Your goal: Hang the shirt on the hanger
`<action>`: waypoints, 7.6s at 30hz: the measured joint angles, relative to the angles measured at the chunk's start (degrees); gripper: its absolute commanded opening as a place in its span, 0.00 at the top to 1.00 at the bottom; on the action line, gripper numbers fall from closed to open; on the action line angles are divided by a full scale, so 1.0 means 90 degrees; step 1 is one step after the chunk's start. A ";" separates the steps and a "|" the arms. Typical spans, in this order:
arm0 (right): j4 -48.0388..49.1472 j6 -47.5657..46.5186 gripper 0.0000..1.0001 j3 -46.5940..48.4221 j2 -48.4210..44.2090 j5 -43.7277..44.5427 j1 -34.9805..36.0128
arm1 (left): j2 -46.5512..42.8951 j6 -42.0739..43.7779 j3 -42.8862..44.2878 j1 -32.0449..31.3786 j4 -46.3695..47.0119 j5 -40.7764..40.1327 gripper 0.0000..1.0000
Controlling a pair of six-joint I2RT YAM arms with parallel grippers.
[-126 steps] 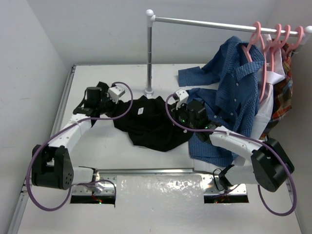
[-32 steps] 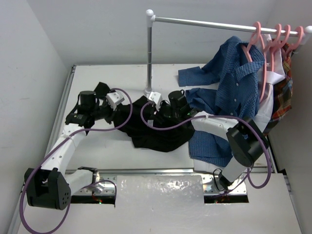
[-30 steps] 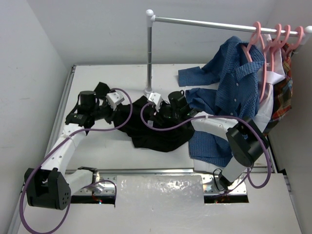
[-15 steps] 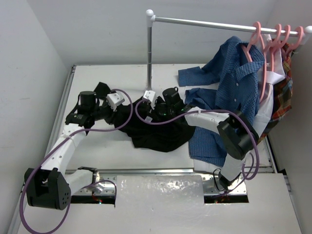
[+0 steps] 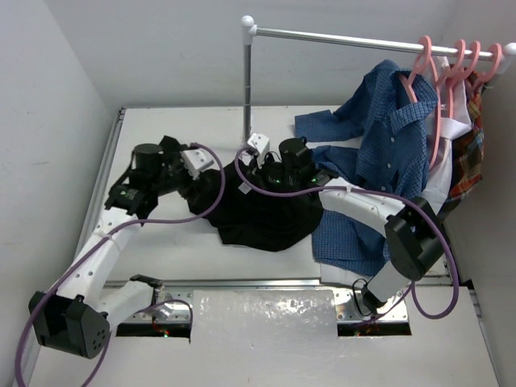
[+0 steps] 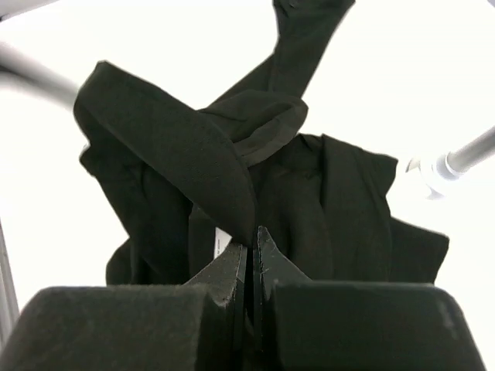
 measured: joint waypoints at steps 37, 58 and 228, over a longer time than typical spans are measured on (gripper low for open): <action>-0.0916 0.1243 0.80 0.0602 0.0090 0.0950 0.0000 | 0.1729 -0.0369 -0.0741 -0.0962 0.1552 -0.1418 1.00; -0.3990 0.0121 0.48 0.2951 -0.2358 0.3381 -0.1477 | 0.1904 -0.1518 -0.0087 -0.0962 0.1224 -0.2266 1.00; -0.3169 0.2965 1.00 0.1484 -0.6003 -0.2062 -0.6640 | 0.2322 -0.1659 0.0816 -0.0862 0.0940 -0.2501 1.00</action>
